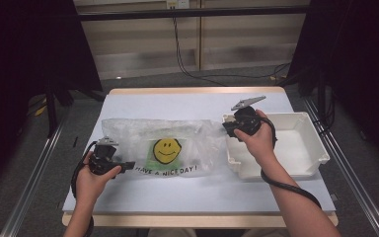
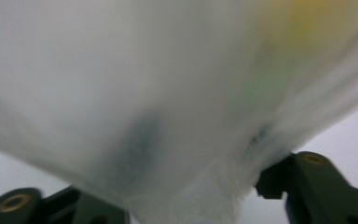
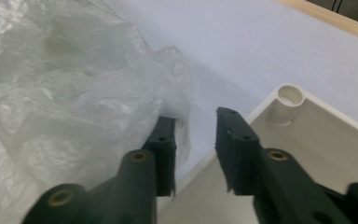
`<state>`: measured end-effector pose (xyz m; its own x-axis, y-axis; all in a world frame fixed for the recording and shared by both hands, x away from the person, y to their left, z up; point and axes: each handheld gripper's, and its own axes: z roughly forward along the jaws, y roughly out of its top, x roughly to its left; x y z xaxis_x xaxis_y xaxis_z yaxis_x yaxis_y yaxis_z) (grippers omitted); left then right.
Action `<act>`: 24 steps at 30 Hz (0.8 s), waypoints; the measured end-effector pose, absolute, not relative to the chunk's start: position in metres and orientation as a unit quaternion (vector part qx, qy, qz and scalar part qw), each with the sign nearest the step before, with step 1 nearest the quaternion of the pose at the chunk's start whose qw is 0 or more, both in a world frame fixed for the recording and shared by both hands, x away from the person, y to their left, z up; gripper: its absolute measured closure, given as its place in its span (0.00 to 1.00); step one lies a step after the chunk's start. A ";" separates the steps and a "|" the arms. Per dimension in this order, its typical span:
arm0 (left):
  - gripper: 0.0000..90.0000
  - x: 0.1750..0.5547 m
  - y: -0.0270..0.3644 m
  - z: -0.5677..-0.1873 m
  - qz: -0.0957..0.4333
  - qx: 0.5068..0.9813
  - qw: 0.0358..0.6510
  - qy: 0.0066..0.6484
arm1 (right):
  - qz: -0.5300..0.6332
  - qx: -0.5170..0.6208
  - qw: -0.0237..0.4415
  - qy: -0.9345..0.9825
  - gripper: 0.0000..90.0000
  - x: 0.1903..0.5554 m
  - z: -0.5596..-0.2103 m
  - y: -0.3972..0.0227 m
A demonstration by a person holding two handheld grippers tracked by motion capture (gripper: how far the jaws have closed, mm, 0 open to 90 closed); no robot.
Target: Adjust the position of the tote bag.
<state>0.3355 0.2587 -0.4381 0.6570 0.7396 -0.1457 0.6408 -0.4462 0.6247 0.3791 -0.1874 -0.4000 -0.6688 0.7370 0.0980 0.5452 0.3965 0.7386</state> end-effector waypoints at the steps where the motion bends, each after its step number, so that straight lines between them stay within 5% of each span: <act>1: 0.51 0.335 0.259 -0.438 0.074 0.847 0.333 0.407 | 0.389 0.388 0.123 0.826 0.74 0.379 -0.400 -0.187; 8: 0.38 0.331 0.263 -0.429 0.086 0.845 0.331 0.411 | 0.380 0.384 0.151 0.828 0.42 0.369 -0.393 -0.195; 24: 0.40 0.325 0.267 -0.419 0.103 0.841 0.327 0.419 | 0.363 0.384 0.158 0.834 0.25 0.361 -0.386 -0.221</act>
